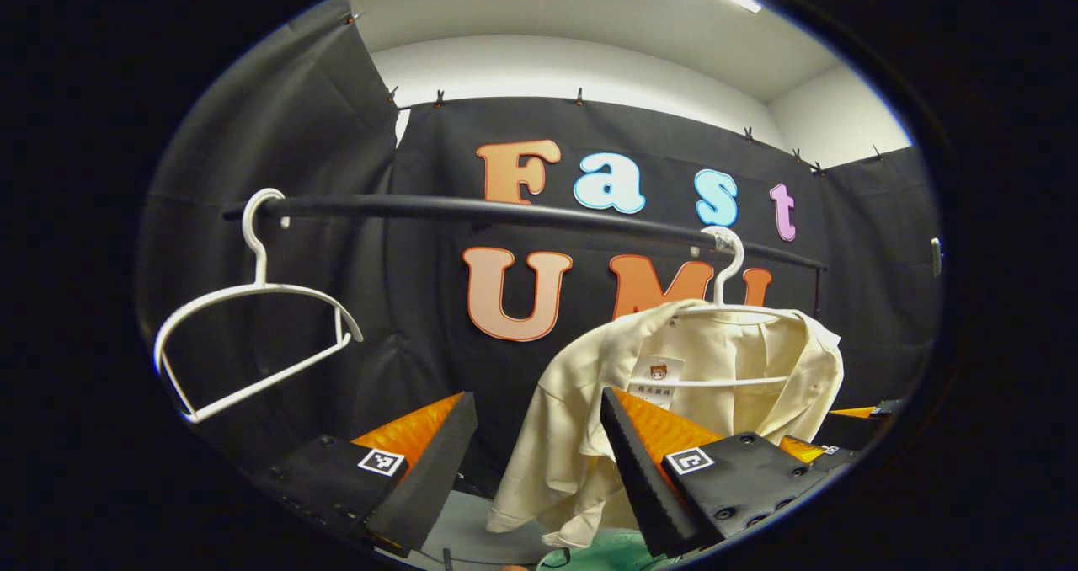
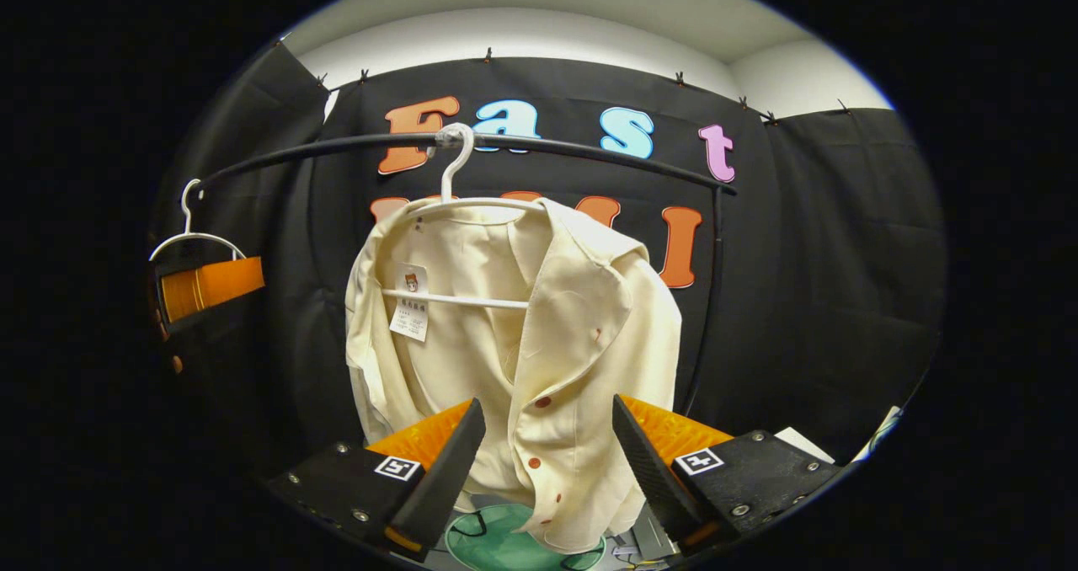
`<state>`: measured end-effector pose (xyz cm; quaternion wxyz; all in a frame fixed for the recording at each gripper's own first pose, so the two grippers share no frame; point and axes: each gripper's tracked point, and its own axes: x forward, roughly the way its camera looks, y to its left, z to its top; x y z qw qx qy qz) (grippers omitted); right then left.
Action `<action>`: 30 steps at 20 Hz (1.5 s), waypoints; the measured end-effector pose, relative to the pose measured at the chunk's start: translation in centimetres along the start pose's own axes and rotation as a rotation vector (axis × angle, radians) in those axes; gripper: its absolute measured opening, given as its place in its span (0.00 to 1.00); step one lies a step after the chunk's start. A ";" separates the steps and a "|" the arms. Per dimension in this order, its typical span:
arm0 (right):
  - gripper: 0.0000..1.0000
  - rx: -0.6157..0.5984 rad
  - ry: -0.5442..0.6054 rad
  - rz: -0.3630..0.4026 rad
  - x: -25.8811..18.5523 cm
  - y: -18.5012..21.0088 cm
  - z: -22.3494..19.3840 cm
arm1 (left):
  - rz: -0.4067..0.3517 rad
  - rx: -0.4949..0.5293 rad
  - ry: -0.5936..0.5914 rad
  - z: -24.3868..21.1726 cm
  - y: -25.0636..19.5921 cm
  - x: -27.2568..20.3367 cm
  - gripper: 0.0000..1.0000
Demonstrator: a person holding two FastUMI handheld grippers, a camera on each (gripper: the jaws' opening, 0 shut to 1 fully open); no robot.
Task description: Grasp the clothes on the hanger with both hands and then place them into the laundry hamper below.
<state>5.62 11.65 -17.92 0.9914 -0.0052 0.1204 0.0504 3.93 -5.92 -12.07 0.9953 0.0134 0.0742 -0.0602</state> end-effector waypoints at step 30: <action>0.28 0.233 -0.011 -0.115 10.4 -1.9 -2.1 | -0.125 -0.051 0.163 -13.9 -5.5 14.7 0.47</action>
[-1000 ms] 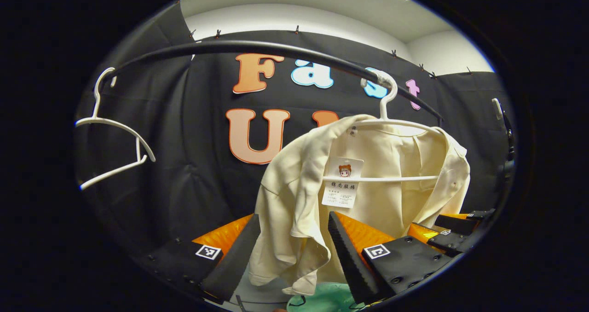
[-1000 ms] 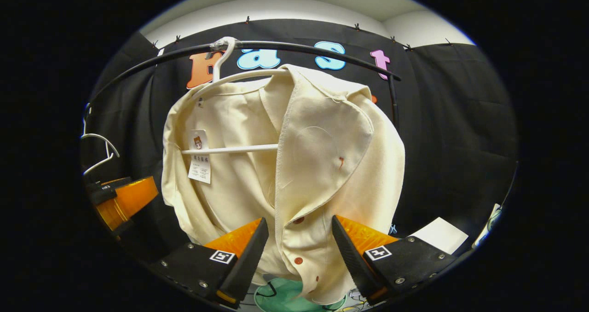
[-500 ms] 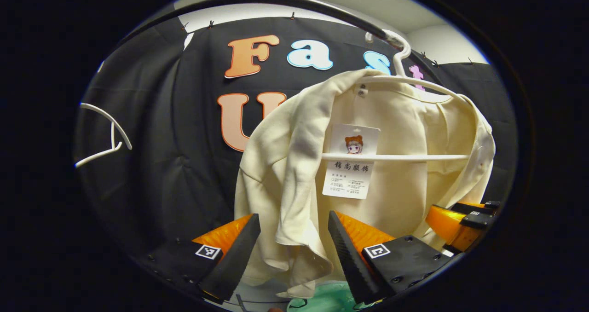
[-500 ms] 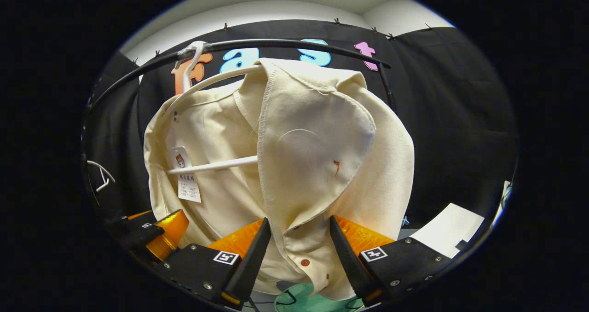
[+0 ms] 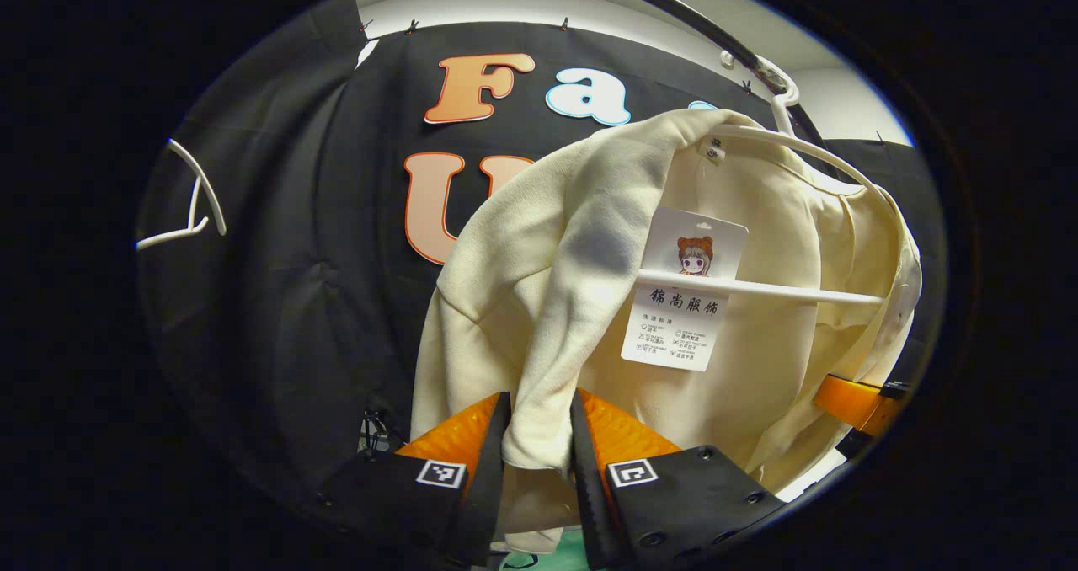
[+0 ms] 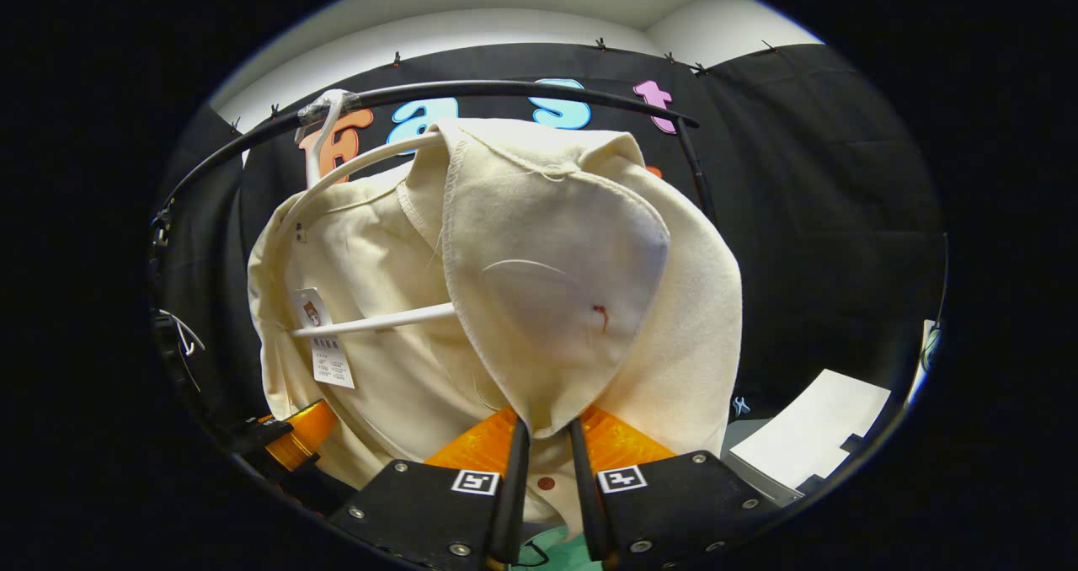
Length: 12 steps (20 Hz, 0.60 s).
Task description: Grasp the clothes on the hanger with both hands and then place them into the laundry hamper below.
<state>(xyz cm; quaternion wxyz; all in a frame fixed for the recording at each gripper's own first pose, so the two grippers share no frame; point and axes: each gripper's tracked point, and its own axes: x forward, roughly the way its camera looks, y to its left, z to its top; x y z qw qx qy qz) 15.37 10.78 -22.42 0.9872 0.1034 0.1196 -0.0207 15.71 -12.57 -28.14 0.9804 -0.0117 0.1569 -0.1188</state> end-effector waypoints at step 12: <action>0.00 -0.058 0.029 0.088 -5.2 -0.7 2.2 | -0.068 -0.016 0.011 1.1 0.2 -2.9 0.06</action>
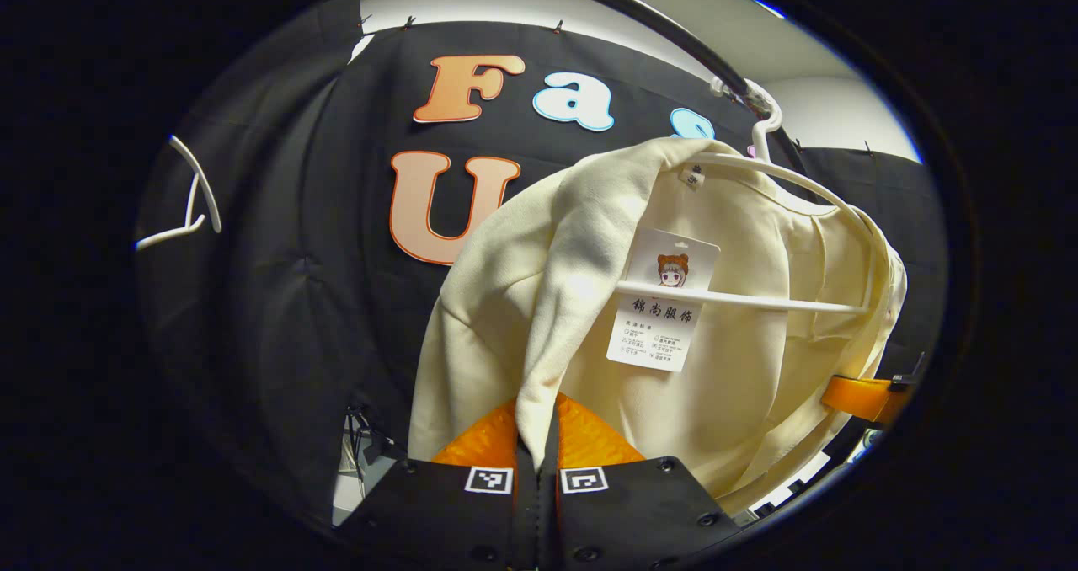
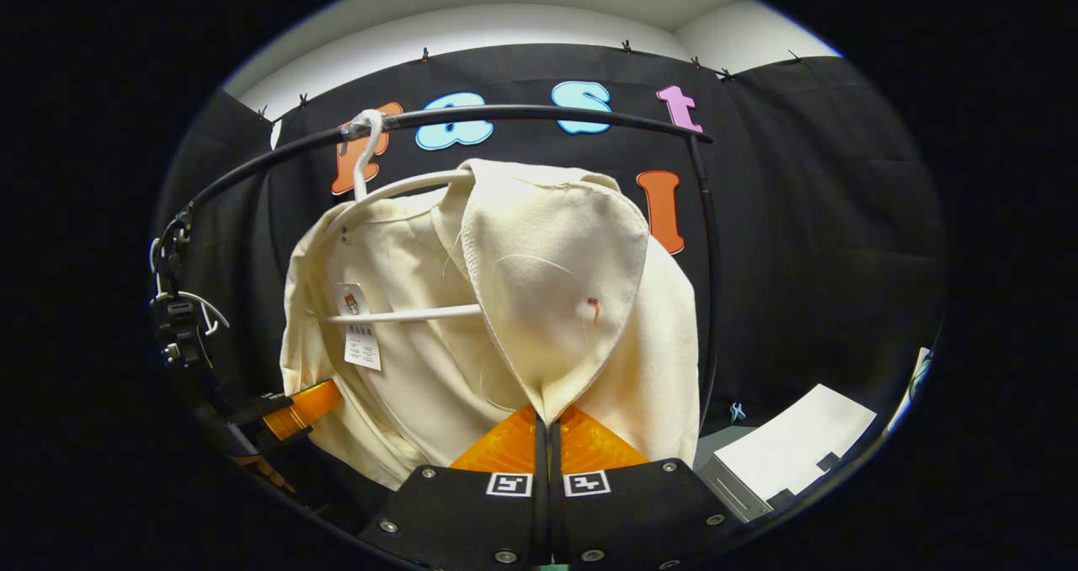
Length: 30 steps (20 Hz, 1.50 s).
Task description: Grasp the clothes on the hanger with both hands and then place them into the laundry hamper below.
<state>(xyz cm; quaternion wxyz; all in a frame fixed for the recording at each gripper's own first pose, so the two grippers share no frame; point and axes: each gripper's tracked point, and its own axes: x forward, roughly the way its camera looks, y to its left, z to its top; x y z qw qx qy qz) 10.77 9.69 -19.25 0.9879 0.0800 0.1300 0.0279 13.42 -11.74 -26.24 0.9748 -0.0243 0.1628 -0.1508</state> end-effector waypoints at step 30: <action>0.00 -0.104 -0.147 0.050 -5.4 -11.5 15.4 | 0.220 0.193 -0.252 16.1 8.5 -11.3 0.06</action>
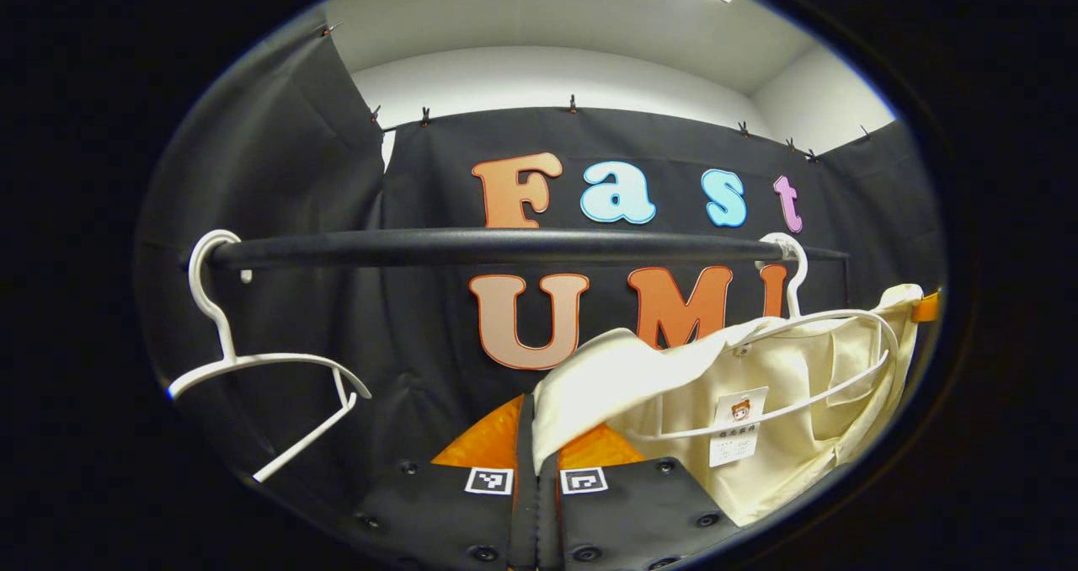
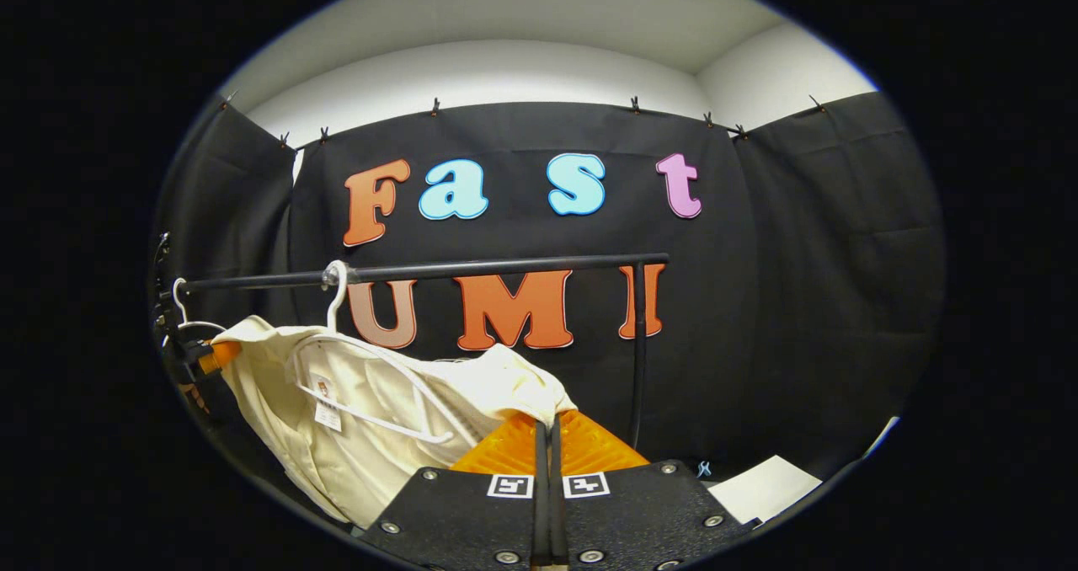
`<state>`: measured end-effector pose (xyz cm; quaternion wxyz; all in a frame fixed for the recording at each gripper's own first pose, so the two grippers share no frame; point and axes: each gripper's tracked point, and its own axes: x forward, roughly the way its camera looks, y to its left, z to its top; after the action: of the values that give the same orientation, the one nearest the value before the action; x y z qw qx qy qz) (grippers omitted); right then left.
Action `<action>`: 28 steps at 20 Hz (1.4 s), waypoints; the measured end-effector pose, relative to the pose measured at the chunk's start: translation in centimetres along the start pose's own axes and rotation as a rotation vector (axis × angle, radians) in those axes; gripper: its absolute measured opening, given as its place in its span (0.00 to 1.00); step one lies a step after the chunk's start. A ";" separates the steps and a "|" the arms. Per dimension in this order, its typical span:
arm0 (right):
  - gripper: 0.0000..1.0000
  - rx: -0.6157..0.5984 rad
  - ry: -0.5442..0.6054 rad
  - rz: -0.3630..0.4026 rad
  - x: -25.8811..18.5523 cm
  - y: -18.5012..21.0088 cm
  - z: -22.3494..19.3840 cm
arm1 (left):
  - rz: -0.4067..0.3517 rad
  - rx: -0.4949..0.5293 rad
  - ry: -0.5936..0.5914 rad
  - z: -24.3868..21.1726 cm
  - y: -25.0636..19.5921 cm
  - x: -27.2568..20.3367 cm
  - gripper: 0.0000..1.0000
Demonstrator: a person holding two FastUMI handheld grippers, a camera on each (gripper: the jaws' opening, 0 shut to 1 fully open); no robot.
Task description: Grasp the clothes on the hanger with both hands and then place them into the laundry hamper below.
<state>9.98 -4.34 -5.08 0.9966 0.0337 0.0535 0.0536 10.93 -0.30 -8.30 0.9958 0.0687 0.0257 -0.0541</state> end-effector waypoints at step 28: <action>0.00 0.369 0.268 0.325 15.3 -0.7 -16.3 | 0.173 -0.077 0.214 -13.0 4.5 3.2 0.07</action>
<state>23.35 -2.33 -22.90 0.9360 0.2151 0.1874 0.2063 14.04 5.66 -20.74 0.9902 0.0377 0.1279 0.0409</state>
